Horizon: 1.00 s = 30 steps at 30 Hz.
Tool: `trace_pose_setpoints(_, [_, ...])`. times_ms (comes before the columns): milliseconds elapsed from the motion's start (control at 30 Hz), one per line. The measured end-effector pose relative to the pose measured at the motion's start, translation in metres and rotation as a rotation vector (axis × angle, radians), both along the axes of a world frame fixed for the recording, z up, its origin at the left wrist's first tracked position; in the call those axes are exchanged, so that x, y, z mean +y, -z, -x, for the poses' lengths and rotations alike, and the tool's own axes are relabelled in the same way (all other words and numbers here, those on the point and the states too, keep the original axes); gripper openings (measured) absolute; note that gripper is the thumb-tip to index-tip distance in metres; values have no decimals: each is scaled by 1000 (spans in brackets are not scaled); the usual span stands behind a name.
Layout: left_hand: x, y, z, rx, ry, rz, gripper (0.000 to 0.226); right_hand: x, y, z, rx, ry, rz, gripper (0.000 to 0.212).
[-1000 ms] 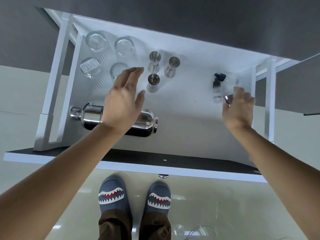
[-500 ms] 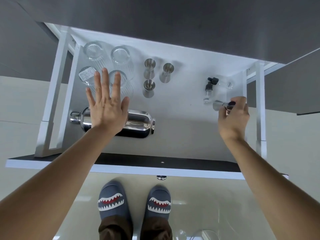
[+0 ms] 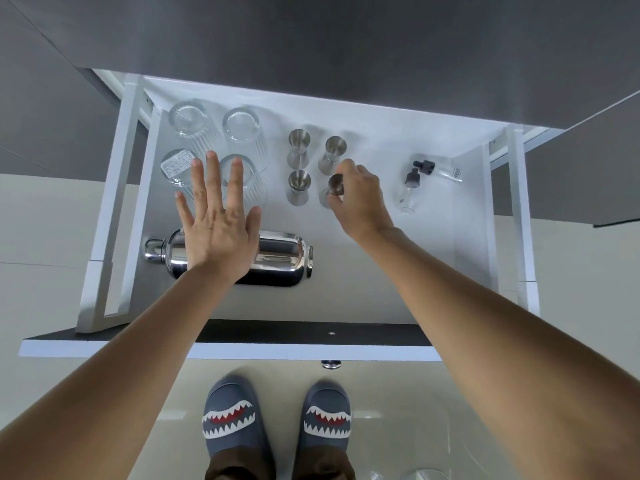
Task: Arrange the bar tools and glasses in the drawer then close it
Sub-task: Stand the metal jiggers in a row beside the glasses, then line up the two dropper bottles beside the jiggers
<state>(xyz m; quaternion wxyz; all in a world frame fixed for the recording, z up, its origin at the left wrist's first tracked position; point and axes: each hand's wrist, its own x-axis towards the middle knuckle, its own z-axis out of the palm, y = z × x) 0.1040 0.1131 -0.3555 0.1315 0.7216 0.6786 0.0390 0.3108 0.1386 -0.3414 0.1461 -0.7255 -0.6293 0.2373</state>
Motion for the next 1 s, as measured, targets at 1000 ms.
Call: trace_pose_setpoints(1000, [6,14,-228,-226,325,322,24,-48,33,-160,-296,198,218,24])
